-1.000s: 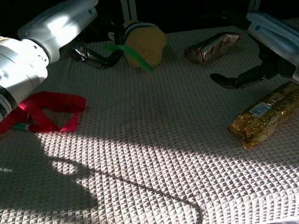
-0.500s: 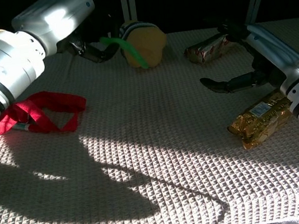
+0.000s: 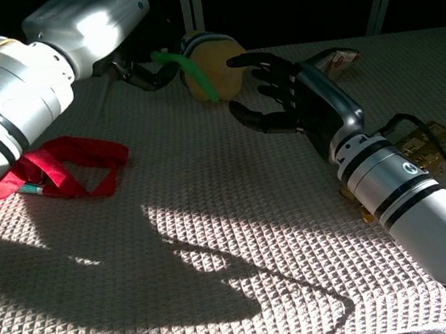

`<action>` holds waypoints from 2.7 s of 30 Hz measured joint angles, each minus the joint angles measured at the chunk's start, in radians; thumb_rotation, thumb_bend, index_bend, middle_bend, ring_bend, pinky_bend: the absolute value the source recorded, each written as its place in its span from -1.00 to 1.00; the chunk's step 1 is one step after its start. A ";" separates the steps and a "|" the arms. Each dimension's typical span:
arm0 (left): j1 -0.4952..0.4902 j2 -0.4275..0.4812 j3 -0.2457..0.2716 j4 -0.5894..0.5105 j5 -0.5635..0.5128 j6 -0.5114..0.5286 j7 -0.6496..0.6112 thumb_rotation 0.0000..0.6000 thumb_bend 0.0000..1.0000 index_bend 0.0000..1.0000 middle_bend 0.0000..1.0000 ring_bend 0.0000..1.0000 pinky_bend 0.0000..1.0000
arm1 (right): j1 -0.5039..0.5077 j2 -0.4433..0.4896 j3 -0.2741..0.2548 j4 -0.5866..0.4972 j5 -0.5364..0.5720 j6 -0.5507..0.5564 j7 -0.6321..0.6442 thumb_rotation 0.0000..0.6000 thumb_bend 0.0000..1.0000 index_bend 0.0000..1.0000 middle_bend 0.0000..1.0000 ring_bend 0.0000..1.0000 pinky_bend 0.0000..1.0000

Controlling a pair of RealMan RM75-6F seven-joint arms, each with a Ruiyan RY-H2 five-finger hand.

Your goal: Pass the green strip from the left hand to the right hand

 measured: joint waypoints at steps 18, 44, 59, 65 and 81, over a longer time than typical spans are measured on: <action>-0.004 -0.020 0.007 0.007 0.015 0.018 -0.002 0.99 -0.16 0.22 -0.37 -0.67 -0.47 | 0.048 -0.033 0.061 -0.034 0.078 -0.076 0.063 1.00 -0.30 -0.09 -0.76 -1.00 -1.00; -0.003 -0.029 0.014 0.006 0.021 0.021 0.004 0.99 -0.16 0.22 -0.37 -0.67 -0.47 | 0.048 -0.041 0.072 -0.039 0.110 -0.089 0.060 1.00 -0.22 0.15 -0.68 -1.00 -1.00; 0.008 -0.026 0.021 0.007 0.030 0.024 -0.032 0.98 -0.16 0.22 -0.37 -0.67 -0.47 | 0.049 -0.036 0.073 -0.020 0.099 -0.061 -0.030 1.00 -0.13 0.18 -0.68 -1.00 -1.00; 0.011 -0.029 0.024 0.014 0.033 0.022 -0.043 0.99 -0.16 0.22 -0.37 -0.67 -0.47 | 0.047 -0.050 0.058 0.036 0.054 0.038 -0.152 1.00 -0.13 0.18 -0.68 -1.00 -1.00; 0.072 0.011 0.047 0.006 0.067 0.085 -0.095 0.99 -0.16 0.22 -0.36 -0.67 -0.47 | -0.001 -0.021 0.055 0.092 -0.010 0.260 -0.339 1.00 -0.11 0.23 -0.71 -1.00 -1.00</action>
